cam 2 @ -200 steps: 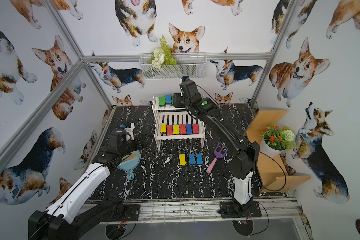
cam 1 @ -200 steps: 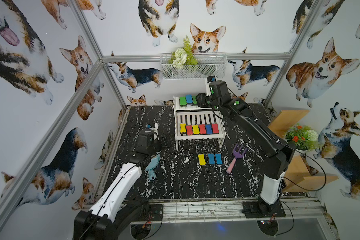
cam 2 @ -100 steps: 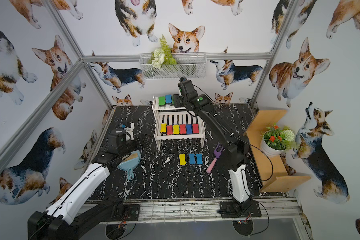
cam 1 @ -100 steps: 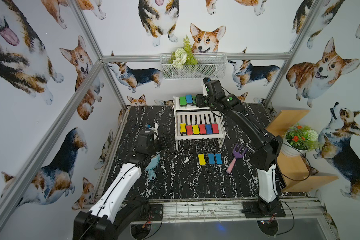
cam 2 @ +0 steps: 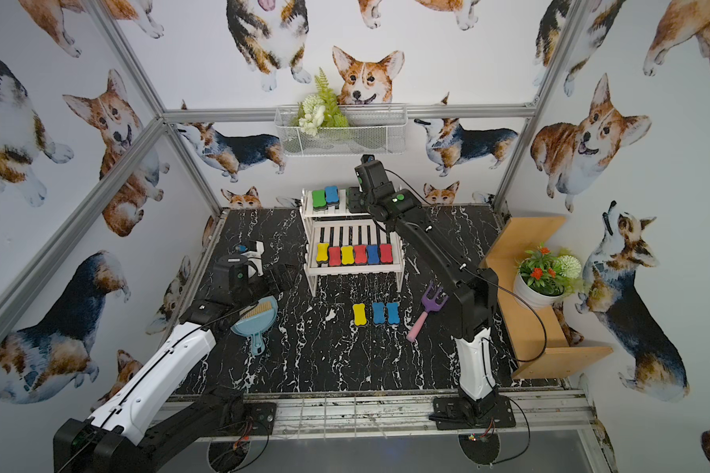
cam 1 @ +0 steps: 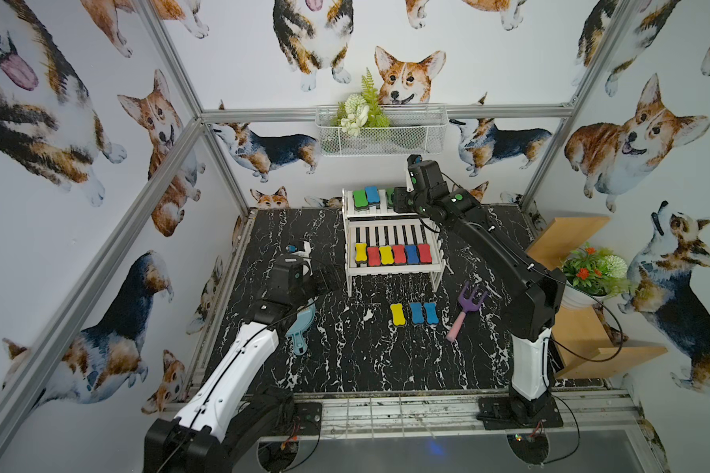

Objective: Remove the whiteboard erasers from the shelf
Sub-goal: Pick up the whiteboard eraser from the shelf.

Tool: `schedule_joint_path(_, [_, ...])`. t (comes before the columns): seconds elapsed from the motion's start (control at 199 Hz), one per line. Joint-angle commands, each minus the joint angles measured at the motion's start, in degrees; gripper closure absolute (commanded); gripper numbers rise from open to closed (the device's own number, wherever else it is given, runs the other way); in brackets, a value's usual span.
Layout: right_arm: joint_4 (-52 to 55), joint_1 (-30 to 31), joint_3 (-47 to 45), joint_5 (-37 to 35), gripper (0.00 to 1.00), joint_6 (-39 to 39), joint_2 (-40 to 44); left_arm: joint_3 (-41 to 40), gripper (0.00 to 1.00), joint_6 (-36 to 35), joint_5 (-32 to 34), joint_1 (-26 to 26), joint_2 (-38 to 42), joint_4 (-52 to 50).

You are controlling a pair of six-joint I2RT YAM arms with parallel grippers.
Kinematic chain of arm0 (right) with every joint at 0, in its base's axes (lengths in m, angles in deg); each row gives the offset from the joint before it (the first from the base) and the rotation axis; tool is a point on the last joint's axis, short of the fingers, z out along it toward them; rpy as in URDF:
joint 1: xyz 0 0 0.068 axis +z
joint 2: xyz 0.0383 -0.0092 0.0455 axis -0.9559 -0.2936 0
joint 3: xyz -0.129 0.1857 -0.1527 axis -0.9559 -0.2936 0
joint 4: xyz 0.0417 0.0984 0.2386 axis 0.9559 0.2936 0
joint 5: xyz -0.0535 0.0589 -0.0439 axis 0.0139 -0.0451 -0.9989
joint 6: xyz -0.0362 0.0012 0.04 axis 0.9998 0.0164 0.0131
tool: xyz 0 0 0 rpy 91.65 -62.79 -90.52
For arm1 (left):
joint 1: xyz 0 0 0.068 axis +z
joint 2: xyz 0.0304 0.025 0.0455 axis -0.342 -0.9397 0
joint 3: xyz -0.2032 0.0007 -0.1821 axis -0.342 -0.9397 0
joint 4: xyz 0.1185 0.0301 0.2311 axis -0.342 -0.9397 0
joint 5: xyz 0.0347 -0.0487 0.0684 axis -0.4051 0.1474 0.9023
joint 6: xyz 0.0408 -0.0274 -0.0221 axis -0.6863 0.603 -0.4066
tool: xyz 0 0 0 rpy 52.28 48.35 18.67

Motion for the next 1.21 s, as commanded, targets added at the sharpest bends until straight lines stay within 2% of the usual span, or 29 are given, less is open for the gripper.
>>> schedule_joint_path(0.0, [2.8, -0.1, 1.1, -0.2, 0.49, 1.1, 0.3, -0.2, 0.0, -0.6, -0.1, 0.0, 0.1, 0.4])
schedule_joint_path(0.151, [5.1, 0.5, 7.6, 0.0, 0.43, 2.5, -0.9, -0.2, 0.0, -0.5, -0.2, 0.0, 0.1, 0.5])
schedule_joint_path(0.221, [4.5, 1.1, 7.9, -0.2, 0.38, 2.7, -0.6, -0.2, 0.0, -0.5, 0.0, 0.0, 0.1, 0.5])
schedule_joint_path(0.292, [4.4, 1.2, 8.1, 0.5, 0.38, 2.1, -1.3, -0.3, 0.0, -0.4, 0.0, 0.0, 0.1, 0.6])
schedule_joint_path(0.322, [4.6, 1.2, 8.2, 0.5, 0.34, 1.9, -1.8, -0.3, 0.0, -0.4, 0.0, 0.0, 0.0, 0.6])
schedule_joint_path(0.563, [5.3, 1.2, 8.1, -2.2, 0.31, 1.6, -4.5, -0.3, 0.0, -0.6, 0.2, 0.0, 0.3, 0.3])
schedule_joint_path(0.87, [5.2, 1.7, 7.3, -2.9, 0.36, 1.7, -5.2, -0.2, 0.01, -0.6, 0.1, 0.0, -0.3, 0.5])
schedule_joint_path(0.895, [5.3, 1.9, 7.3, -3.0, 0.4, 1.6, -5.5, -0.2, 0.0, -0.6, 0.2, 0.0, -0.2, 0.5])
schedule_joint_path(1.201, [4.8, 2.8, 7.1, -4.7, 0.53, 1.0, -3.9, -0.2, 0.0, -0.7, 0.3, 0.0, 0.0, 0.3])
